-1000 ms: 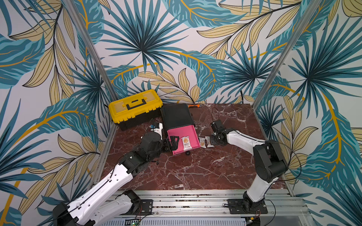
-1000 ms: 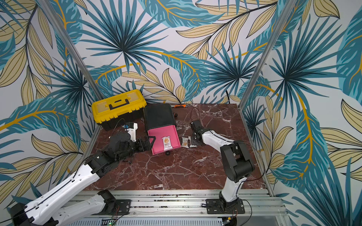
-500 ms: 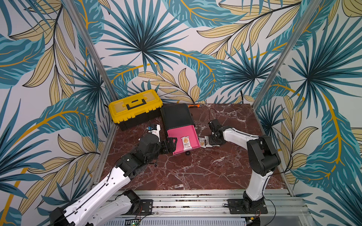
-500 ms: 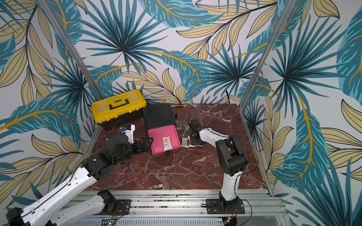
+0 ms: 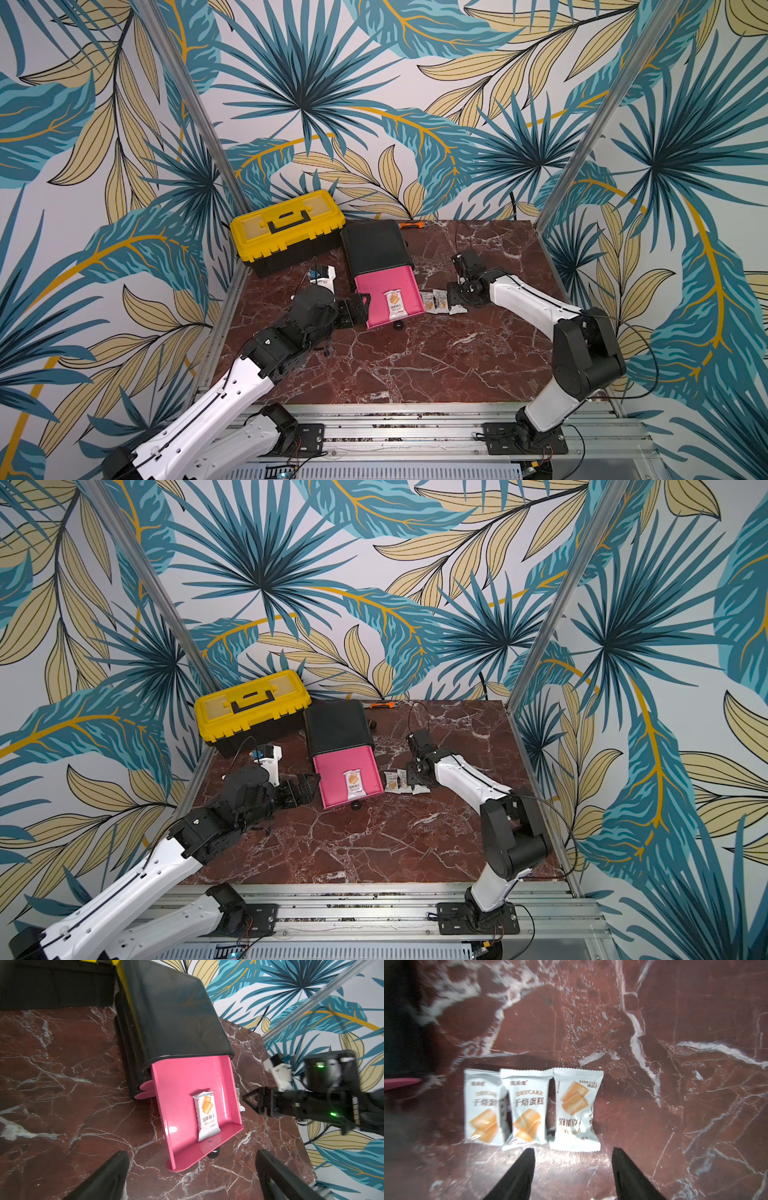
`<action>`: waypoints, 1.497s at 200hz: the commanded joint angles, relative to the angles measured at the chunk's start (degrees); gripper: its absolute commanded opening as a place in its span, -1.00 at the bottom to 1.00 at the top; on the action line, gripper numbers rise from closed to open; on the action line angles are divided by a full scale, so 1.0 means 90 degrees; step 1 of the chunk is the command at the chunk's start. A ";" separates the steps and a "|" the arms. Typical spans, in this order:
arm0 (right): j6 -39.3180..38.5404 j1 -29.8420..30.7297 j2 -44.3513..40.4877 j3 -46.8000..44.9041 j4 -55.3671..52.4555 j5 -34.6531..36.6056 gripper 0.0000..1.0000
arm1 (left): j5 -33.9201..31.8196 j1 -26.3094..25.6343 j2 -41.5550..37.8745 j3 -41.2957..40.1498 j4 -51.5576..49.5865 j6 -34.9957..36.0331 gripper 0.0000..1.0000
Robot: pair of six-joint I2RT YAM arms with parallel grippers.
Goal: Take the cookies out of the drawer
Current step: Place the cookie at the center of the board, then pick up the cookie from the drawer.
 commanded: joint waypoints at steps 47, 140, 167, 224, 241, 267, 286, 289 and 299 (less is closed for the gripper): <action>0.1069 0.0696 -0.2724 -0.0969 0.0408 -0.1178 0.34 | 0.1280 0.0913 -0.0342 -0.0415 0.0522 -0.0203 1.00; 0.1584 0.2279 -0.2285 -0.0636 0.0840 -0.0843 0.40 | 0.2147 0.1533 -0.1147 -0.1601 0.0806 -0.0639 1.00; 0.1597 0.2495 -0.1811 -0.0439 0.0776 -0.0589 0.40 | 0.2802 0.1949 -0.1259 -0.1865 0.1050 -0.0767 1.00; 0.1511 0.3002 -0.0991 0.0018 0.0685 -0.0025 0.41 | 0.3159 0.2178 -0.1267 -0.2186 0.1244 -0.0986 1.00; 0.1486 0.3083 -0.0682 0.0325 0.0513 0.0174 0.41 | 0.3182 0.2178 -0.1268 -0.2266 0.1268 -0.1035 1.00; 0.1464 0.3164 -0.0220 0.0706 0.0436 0.0397 0.41 | 0.3161 0.2179 -0.1268 -0.2349 0.1274 -0.1089 1.00; 0.1436 0.3187 0.0111 0.0908 0.0399 0.0458 0.41 | 0.3184 0.2182 -0.1270 -0.2343 0.1226 -0.1084 1.00; 0.1437 0.3198 0.0160 0.0935 0.0395 0.0477 0.41 | 0.3187 0.2186 -0.1268 -0.2341 0.1202 -0.1071 1.00; 0.1428 0.3209 0.0309 0.1012 0.0381 0.0503 0.41 | 0.3189 0.2181 -0.1258 -0.2295 0.1075 -0.1024 1.00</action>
